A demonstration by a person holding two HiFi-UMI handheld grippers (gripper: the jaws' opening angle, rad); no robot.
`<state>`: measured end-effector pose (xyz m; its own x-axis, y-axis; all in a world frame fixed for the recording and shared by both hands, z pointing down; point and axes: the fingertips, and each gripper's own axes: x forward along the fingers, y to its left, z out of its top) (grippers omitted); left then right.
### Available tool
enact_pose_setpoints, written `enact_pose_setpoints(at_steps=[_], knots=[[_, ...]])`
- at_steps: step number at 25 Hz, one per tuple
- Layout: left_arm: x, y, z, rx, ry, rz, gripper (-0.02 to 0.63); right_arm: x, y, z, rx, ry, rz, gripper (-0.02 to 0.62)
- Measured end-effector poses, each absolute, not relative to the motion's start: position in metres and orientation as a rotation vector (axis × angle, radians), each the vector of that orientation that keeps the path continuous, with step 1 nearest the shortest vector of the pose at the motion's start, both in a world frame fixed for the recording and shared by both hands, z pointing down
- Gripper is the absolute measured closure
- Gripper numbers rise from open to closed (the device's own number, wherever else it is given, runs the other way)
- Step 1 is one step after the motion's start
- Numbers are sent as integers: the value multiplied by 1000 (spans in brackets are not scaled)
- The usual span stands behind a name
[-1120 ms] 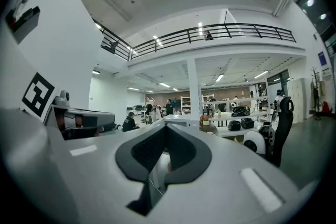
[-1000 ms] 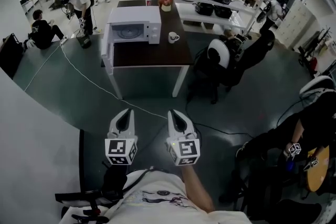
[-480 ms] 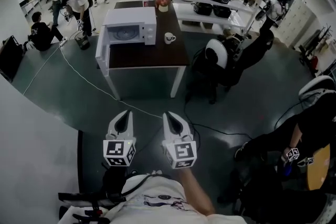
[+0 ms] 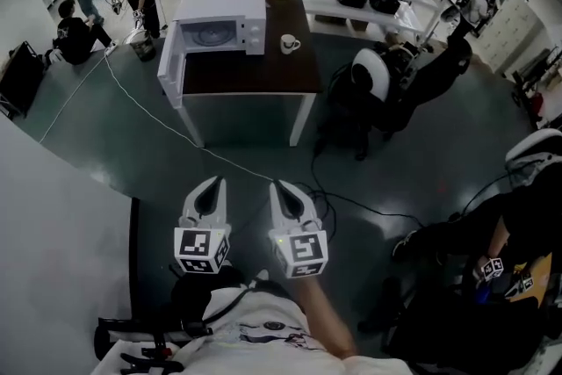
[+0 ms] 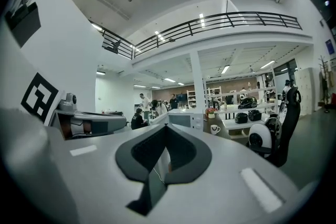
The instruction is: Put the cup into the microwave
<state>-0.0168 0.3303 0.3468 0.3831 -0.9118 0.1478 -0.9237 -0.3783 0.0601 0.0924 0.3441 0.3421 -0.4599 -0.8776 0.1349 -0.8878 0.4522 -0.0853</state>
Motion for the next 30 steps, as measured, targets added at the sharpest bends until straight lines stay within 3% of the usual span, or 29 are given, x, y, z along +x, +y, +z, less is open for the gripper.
enact_pose_setpoints(at_steps=[30], knots=[[-56,187,367,2520,-1468,140,607,59,210,351,1756,-2457,258,595]])
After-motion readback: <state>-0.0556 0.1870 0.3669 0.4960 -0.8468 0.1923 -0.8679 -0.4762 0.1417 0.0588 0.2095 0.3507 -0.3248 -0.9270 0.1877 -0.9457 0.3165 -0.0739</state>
